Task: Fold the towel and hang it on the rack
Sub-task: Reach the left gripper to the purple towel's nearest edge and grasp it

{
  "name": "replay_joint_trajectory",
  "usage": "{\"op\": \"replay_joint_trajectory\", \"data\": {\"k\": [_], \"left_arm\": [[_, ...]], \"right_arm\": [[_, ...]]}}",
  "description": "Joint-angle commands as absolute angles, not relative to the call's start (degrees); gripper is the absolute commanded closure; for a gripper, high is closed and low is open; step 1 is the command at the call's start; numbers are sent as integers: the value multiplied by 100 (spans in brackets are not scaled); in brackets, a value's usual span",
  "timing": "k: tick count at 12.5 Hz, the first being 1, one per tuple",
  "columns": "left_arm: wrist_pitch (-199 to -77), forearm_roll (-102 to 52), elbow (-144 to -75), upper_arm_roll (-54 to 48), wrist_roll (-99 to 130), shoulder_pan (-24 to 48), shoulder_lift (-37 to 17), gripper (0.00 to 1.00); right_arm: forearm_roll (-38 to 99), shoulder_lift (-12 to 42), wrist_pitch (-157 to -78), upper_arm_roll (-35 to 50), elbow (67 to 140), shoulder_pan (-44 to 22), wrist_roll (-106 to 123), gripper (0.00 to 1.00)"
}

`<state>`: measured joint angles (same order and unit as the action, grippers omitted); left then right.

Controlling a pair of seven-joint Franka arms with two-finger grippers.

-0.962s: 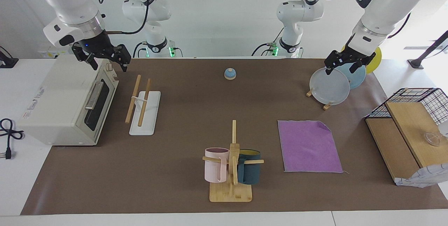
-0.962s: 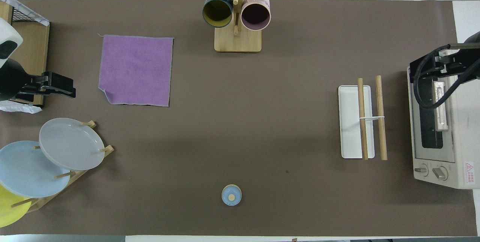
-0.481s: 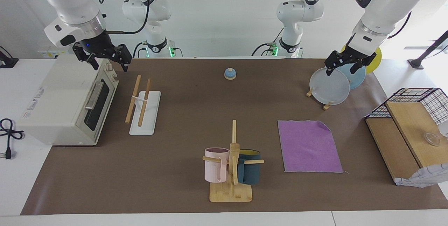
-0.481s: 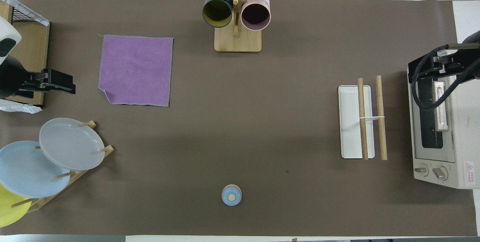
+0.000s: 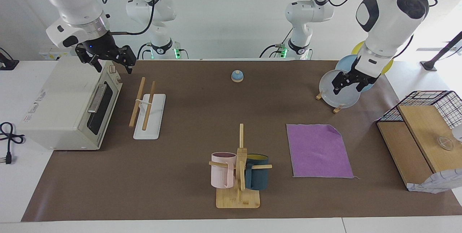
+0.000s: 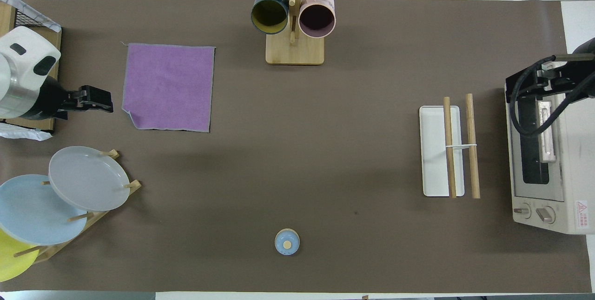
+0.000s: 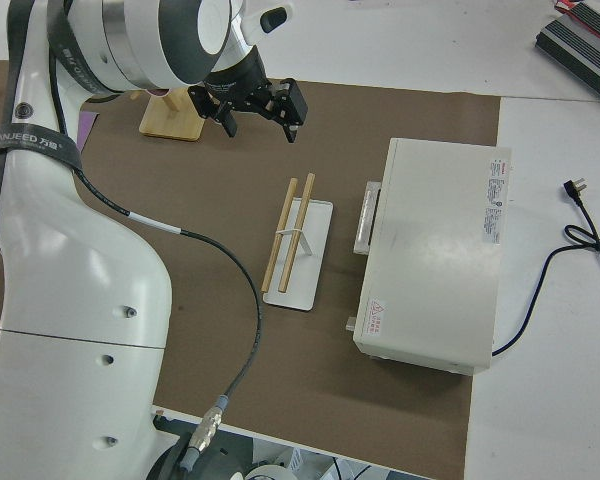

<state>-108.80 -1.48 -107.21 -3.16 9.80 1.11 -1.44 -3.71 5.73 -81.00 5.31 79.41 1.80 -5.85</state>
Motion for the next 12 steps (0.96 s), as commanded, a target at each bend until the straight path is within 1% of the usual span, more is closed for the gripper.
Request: {"op": "replay_joint_trajectory", "data": {"k": [1,4,5,6,7,8,9,12], "left_arm": [[-11791,-211,-10906,-325,1248,-44,-816,0],[-12855,-211,-11495,-325,1344,-307,-1071,1],[-13058,-211,-11522,-334,1693,-299,-1211,2],[-13200,-211,-11514,-334,2253,-255,-1343,5],[-13332,-211,-11514,-334,2520,-229,-1458,8],[-13394,-211,-11514,-334,2662,-220,-1563,8],[-13403,-211,-11514,-334,2741,-228,-1625,12],[-13246,-211,-11531,-334,2751,-272,-1626,20]], "right_arm": [[-369,492,-8174,562,8024,237,-475,0],[-369,483,-8174,562,8051,272,-475,0],[-369,483,-8174,562,8042,272,-475,0],[-369,483,-8174,562,8033,255,-475,0],[-369,492,-8174,562,8025,237,-483,0],[-369,492,-8183,562,8024,229,-483,0],[-369,492,-8191,562,8024,229,-483,0],[-369,492,-8332,562,8033,237,-466,0]]}}
